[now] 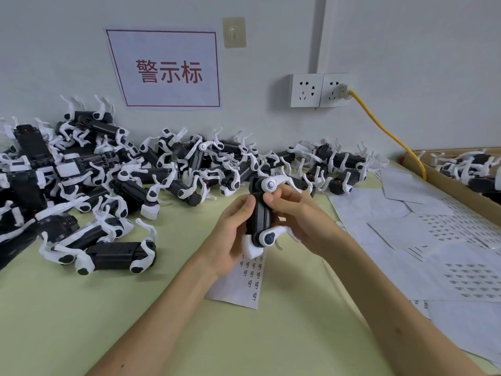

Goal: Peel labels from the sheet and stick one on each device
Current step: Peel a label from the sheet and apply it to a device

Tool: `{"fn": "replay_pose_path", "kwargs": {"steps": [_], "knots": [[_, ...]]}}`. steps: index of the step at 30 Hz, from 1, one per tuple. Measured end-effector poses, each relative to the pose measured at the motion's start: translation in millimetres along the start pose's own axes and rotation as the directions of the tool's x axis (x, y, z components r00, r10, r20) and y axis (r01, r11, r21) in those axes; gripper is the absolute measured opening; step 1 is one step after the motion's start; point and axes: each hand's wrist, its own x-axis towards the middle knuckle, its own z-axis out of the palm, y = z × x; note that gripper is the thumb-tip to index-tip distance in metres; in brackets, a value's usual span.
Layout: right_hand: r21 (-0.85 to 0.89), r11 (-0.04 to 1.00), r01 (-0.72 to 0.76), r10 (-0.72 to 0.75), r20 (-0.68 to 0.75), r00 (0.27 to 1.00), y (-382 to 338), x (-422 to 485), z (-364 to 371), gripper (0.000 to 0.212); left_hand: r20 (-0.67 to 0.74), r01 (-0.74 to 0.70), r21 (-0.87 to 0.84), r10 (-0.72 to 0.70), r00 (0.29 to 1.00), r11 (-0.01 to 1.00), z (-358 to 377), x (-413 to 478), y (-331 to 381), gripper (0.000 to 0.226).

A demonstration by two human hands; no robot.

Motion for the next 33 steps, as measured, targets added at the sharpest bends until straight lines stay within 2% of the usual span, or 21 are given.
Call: {"fn": "replay_pose_path", "kwargs": {"steps": [3, 9, 13, 17, 19, 21, 23, 24, 25, 27, 29, 31, 33], "knots": [[0.070, 0.997, -0.030, 0.027, 0.050, 0.998, -1.6, -1.4, -1.0, 0.030, 0.056, 0.021, -0.033, -0.019, 0.998, 0.999, -1.3, -1.6, 1.7, 0.056], [0.106, 0.994, -0.021, 0.015, 0.058, 0.998, 0.5, -0.6, 1.6, 0.027, 0.105, 0.071, -0.103, -0.060, 0.993, 0.992, -3.2, -4.0, 4.1, 0.036], [0.058, 0.997, 0.052, -0.059, 0.118, 0.991, 0.5, -0.8, -2.4, 0.026, 0.127, 0.095, -0.138, -0.078, 0.989, 0.986, -2.9, -4.0, 2.9, 0.038], [-0.009, 0.994, 0.108, -0.105, 0.170, 0.980, -1.2, -1.0, -9.9, 0.026, 0.087, 0.097, -0.151, -0.085, 0.993, 0.984, -2.4, -0.8, 1.5, 0.040], [-0.059, 0.995, 0.076, -0.068, 0.126, 0.990, -1.6, 0.0, -12.1, 0.025, 0.049, 0.106, -0.188, -0.098, 0.994, 0.976, -3.1, 1.9, 1.2, 0.041], [-0.112, 0.993, 0.020, -0.024, -0.032, 0.999, -3.6, 0.6, -16.5, 0.035, -0.010, 0.099, -0.203, -0.103, 0.995, 0.974, -4.8, 4.8, 3.1, 0.043], [-0.263, 0.963, 0.053, -0.101, -0.171, 0.980, -9.7, -1.7, -25.6, 0.051, -0.044, 0.113, -0.166, -0.122, 0.992, 0.980, -6.9, 6.5, 4.9, 0.040], [-0.345, 0.935, 0.086, -0.148, -0.157, 0.976, -14.5, -3.6, -31.1, 0.061, -0.041, 0.143, -0.148, -0.151, 0.988, 0.979, -7.7, 6.2, 6.3, 0.037], [-0.400, 0.910, 0.114, -0.157, -0.076, 0.985, -20.2, -6.2, -35.2, 0.071, -0.021, 0.184, -0.125, -0.188, 0.982, 0.975, -8.3, 5.7, 7.7, 0.033], [-0.498, 0.856, 0.139, -0.083, 0.134, 0.988, -31.5, -9.5, -37.2, 0.077, 0.045, 0.275, -0.062, -0.272, 0.961, 0.960, -9.4, 4.3, 9.7, 0.033], [-0.659, 0.734, 0.166, -0.014, 0.229, 0.973, -40.1, -10.0, -31.9, 0.064, 0.101, 0.353, -0.022, -0.350, 0.931, 0.935, -9.2, 3.7, 12.0, 0.043], [-0.766, 0.612, 0.197, -0.043, 0.217, 0.975, -44.5, -10.5, -28.0, 0.042, 0.128, 0.422, -0.034, -0.415, 0.901, 0.906, -10.4, 3.9, 13.3, 0.060], [-0.785, 0.598, 0.162, -0.065, 0.153, 0.986, -48.3, -18.8, -38.5, 0.024, 0.166, 0.463, -0.112, -0.443, 0.881, 0.879, -11.3, 3.9, 12.8, 0.069]]}}
